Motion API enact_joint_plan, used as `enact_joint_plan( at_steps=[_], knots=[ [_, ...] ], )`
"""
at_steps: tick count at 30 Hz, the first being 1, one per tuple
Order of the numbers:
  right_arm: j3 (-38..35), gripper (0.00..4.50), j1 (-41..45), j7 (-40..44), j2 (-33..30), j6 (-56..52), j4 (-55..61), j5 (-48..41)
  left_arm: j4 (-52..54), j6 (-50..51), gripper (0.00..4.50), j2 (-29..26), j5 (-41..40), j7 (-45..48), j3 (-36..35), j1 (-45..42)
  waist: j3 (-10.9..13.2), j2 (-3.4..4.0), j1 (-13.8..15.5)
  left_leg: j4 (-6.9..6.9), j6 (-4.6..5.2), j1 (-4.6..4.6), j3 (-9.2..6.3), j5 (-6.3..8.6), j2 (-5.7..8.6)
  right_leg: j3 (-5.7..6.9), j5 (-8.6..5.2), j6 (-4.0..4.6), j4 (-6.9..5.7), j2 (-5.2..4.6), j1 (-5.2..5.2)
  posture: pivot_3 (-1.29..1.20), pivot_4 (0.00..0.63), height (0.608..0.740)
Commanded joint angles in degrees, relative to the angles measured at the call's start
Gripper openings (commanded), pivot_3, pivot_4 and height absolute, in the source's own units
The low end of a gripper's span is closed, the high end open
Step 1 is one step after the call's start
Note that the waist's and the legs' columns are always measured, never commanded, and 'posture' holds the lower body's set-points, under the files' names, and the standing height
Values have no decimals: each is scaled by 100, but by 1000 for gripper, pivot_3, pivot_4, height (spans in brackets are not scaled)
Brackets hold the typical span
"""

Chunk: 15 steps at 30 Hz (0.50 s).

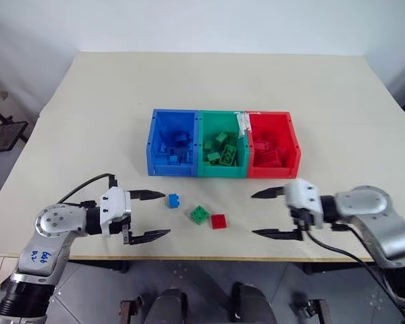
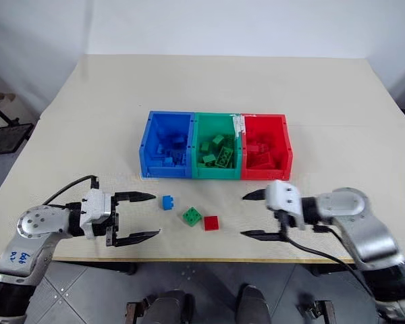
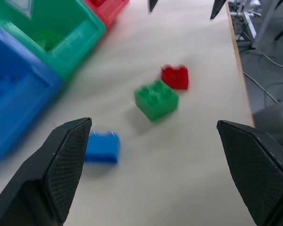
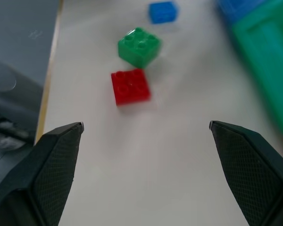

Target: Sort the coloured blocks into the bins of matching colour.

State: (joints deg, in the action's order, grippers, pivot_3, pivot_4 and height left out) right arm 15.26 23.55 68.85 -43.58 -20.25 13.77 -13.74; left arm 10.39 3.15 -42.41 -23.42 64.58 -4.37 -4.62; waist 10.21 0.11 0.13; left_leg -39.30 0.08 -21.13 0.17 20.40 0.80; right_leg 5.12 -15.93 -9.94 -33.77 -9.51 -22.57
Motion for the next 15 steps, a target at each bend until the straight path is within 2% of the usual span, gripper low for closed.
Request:
enact_joint_plan(
  at_steps=[1, 3, 5, 11, 15],
  knots=[
    [587, 4472, 304, -284, 282, -461, -41, 517, 200, -49, 4500, -39, -113, -38, -218, 146, 0, 0, 13, 0, 0, -3, -3, 0, 1, 1, 0, 0, -1, 0, -1, 0, 150, 740],
    [758, 4091, 374, -414, 529, -504, -139, 603, 332, -48, 4500, -48, -117, -47, -234, 299, 0, -1, 21, 0, -1, -7, -8, 1, 3, 6, 0, 0, -2, -1, -1, 0, 150, 740],
    [888, 3523, 400, -503, 686, -468, -229, 719, 436, -38, 4500, -64, -110, -56, -263, 426, -1, -1, 3, 0, 0, -6, -8, 4, 3, 10, 0, 0, -1, -1, 0, 0, 150, 740],
    [893, 1423, 374, -547, 792, -507, -235, 755, 488, -2, 4500, -53, -93, -180, -372, 529, -1, -1, -28, 0, -2, 2, -4, 4, -3, 19, -1, 2, -7, 0, 1, 0, 150, 740],
    [475, 1422, 257, -615, 787, -711, -182, 397, 479, -24, 4500, -25, -78, -239, -376, 501, -1, -1, -27, 0, -2, 2, -3, 4, -3, 19, -1, 2, -7, 0, 1, 0, 150, 740]
  ],
)
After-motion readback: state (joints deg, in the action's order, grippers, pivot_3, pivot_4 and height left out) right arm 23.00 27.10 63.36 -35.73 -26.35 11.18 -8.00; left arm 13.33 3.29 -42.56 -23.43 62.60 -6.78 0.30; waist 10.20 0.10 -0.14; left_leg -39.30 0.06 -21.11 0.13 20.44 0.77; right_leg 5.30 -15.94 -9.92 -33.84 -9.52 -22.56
